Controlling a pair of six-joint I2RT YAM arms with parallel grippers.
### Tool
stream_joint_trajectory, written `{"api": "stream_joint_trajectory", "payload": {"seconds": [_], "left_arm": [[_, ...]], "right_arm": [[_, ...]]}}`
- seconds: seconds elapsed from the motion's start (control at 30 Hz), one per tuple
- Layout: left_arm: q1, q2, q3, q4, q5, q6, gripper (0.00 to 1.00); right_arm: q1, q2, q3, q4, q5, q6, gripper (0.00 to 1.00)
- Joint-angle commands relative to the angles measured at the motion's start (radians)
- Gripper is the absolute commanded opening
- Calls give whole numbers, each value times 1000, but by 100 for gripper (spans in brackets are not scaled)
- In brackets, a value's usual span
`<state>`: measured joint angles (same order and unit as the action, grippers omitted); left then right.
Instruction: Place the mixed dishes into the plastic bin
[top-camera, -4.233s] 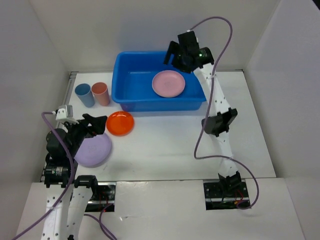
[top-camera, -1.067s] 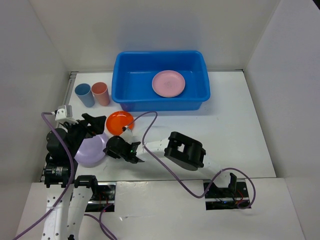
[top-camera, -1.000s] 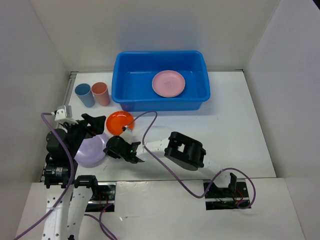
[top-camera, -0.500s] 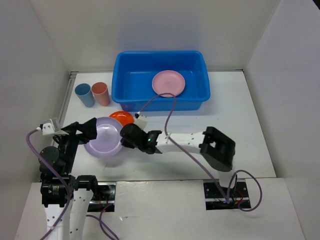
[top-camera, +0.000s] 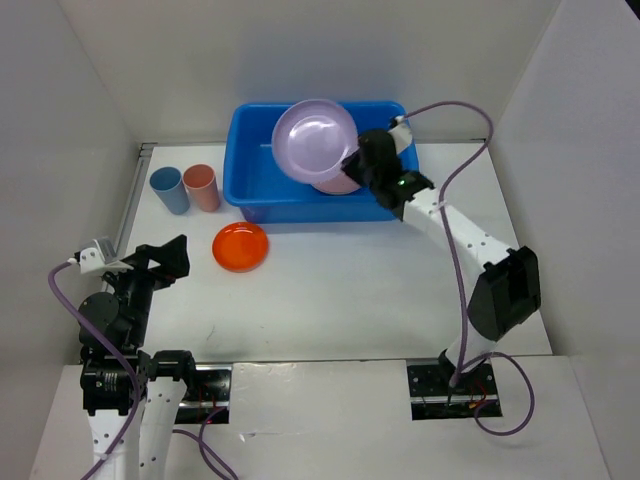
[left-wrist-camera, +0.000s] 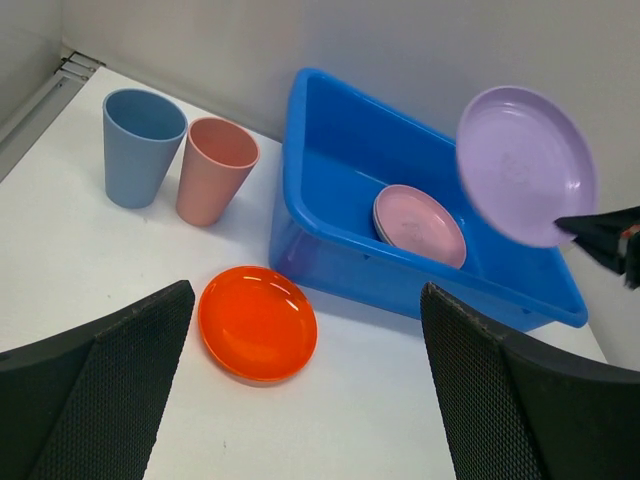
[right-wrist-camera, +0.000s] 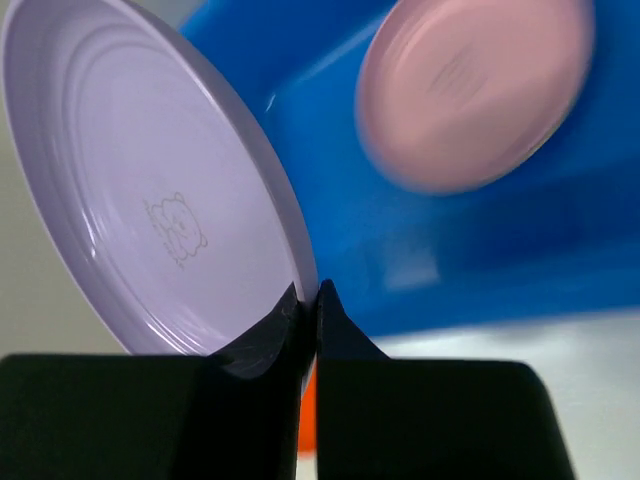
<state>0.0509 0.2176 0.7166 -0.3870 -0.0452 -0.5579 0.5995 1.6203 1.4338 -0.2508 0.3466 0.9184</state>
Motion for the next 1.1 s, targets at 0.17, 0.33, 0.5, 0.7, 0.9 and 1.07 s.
{"api": "stream_joint_trajectory", "payload": {"seconds": [0.17,0.33,0.5,0.7,0.9,1.07], "left_arm": [[7,-7,29,23,-4,-19,100],[7,-7,29,23,5,-19,100],[7,2,20,33,15,-19,100],[7,11,20,33,15,-19,100],[7,20,11,33,24,-19,100],[7,20,11,33,24,-19,100]], "right_arm": [[-237,232,269,-79,-106,-111,0],[-294,406,402,-123,-141,-147,0],[-303,569,507,-163,-120,-162,0],[-325,642,516,-176,-129,-162,0],[-356,639,499,-167,-166,-171,32],[-365,549,499,-157,-199,-190,50]]}}
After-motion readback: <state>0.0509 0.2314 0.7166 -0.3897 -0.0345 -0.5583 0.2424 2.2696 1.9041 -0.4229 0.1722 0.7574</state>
